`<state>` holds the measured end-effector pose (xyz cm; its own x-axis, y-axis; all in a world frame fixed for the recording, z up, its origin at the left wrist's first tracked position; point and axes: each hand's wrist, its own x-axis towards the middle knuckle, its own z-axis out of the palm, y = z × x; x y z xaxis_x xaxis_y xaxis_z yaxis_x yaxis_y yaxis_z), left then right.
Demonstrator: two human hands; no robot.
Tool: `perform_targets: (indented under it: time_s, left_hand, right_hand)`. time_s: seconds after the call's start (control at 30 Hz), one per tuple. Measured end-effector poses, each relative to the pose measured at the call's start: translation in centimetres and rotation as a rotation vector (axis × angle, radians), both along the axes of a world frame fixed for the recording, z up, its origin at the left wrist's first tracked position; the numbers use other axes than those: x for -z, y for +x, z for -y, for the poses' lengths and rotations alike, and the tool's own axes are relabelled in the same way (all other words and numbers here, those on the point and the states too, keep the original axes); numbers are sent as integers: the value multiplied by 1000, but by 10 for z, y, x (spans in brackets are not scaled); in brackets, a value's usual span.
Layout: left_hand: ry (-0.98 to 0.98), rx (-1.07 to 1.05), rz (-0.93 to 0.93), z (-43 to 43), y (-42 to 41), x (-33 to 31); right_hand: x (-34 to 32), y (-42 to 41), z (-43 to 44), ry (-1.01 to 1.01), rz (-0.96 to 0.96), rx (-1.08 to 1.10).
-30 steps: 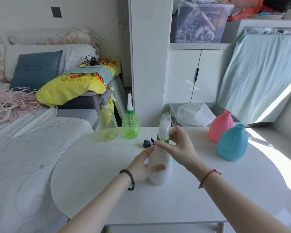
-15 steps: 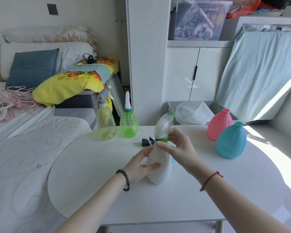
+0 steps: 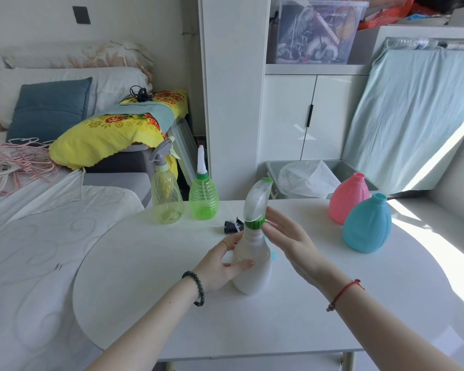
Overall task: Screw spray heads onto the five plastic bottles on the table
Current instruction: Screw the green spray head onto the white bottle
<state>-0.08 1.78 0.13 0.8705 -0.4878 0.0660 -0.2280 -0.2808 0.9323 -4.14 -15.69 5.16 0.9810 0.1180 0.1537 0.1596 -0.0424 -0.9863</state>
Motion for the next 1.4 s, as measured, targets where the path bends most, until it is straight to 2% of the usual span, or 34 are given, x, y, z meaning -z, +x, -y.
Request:
perform_targets:
  time_s: [0.07, 0.17, 0.33, 0.47, 0.6, 0.73, 0.87, 1.03, 1.2, 1.4]
  left_hand:
    - [-5, 3, -3, 0, -1, -1]
    - [-6, 4, 5, 1, -1, -2]
    - [-14, 3, -2, 1, -1, -1]
    - [-9, 5, 8, 1, -1, -1]
    - [-9, 4, 3, 1, 0, -1]
    - [-6, 10, 9, 1, 0, -1]
    - [-15, 8, 3, 1, 0, -1]
    - [-14, 2, -2, 0, 1, 0]
    - [-14, -10, 3, 2, 2, 1]
    - [-35, -68, 39, 3, -2, 2]
  right_hand:
    - [-2, 1, 0, -8, 17, -26]
    - [-3, 5, 2, -26, 59, 119]
    - [-4, 4, 3, -45, 44, -59]
    - [-5, 6, 1, 4, 84, 46]
    - [-9, 4, -3, -41, 56, -79]
    - [-9, 7, -4, -91, 66, 59]
    - [-11, 3, -6, -107, 22, -76]
    - [-15, 8, -7, -107, 77, 40]
    - [-17, 5, -8, -65, 45, -57]
    - [-13, 2, -18, -57, 158, 109]
